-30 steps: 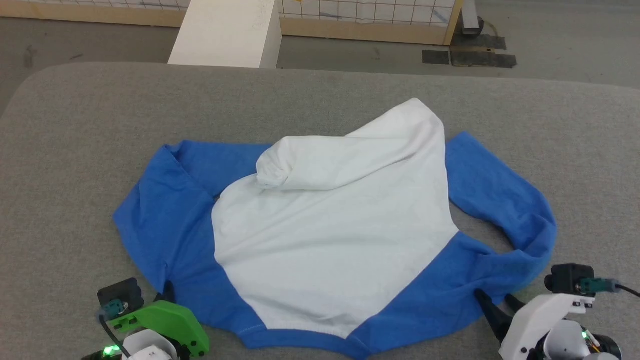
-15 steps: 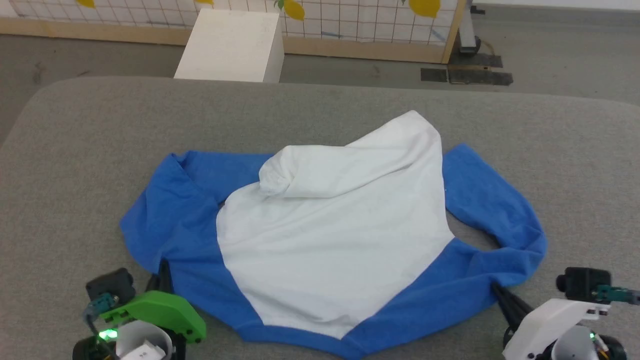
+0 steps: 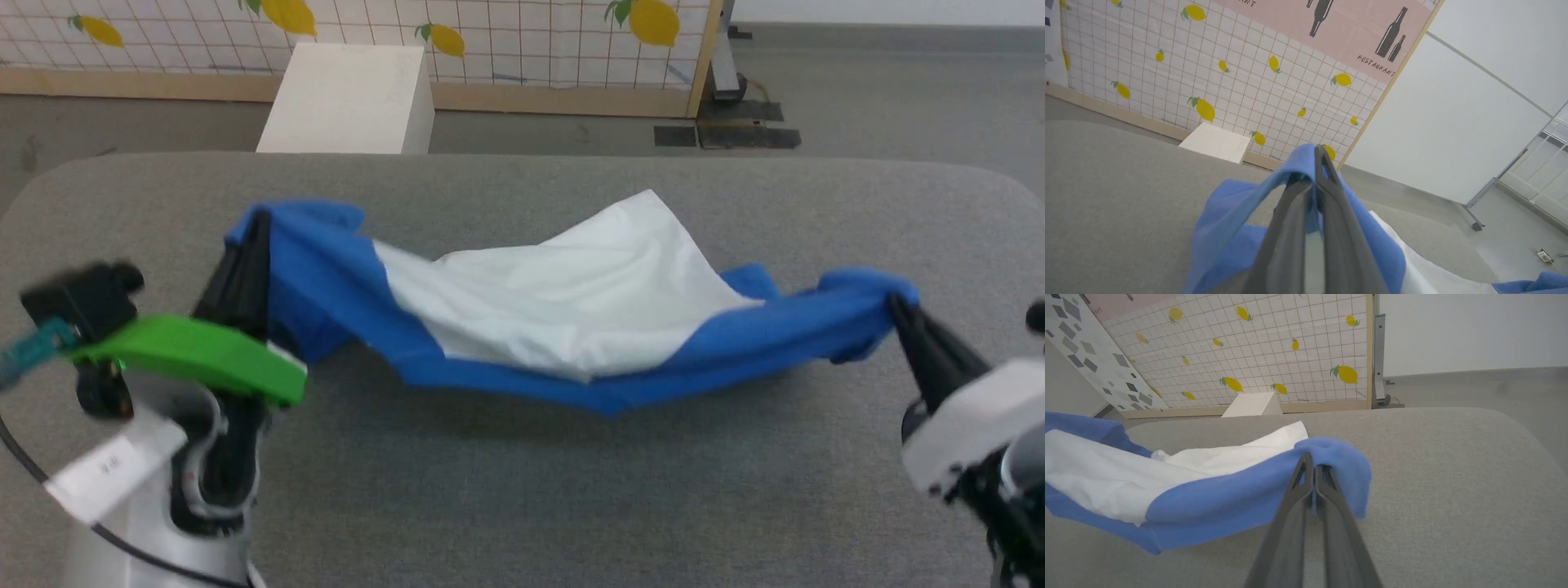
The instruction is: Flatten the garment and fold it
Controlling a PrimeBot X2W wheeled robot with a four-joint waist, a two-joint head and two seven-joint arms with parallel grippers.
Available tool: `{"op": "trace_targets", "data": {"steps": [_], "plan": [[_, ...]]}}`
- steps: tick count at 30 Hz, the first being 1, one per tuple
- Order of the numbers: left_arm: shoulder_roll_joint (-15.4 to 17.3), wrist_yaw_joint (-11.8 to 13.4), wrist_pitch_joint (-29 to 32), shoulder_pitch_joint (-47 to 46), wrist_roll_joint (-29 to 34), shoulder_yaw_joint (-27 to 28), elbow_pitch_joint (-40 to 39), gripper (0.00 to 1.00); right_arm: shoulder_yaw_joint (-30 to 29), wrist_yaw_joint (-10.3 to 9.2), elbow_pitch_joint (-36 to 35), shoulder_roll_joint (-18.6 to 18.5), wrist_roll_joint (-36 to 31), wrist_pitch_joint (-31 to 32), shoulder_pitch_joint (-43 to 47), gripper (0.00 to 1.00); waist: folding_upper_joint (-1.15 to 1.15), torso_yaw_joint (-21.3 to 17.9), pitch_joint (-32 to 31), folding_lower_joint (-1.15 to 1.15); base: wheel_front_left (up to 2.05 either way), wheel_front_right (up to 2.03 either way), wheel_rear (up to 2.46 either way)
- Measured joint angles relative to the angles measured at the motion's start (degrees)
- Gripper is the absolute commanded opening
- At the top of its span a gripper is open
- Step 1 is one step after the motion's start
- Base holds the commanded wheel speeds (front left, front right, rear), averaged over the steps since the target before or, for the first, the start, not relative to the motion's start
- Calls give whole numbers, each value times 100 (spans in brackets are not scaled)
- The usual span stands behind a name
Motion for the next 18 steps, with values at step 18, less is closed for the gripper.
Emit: {"op": "trace_targets", "data": {"steps": [18], "plan": [[561, 635, 657, -4512, -78, 353, 1123, 0, 817, 1, 2107, -1325, -530, 694, -5694, 0, 0, -190, 1574, 1, 0, 0, 0]]}}
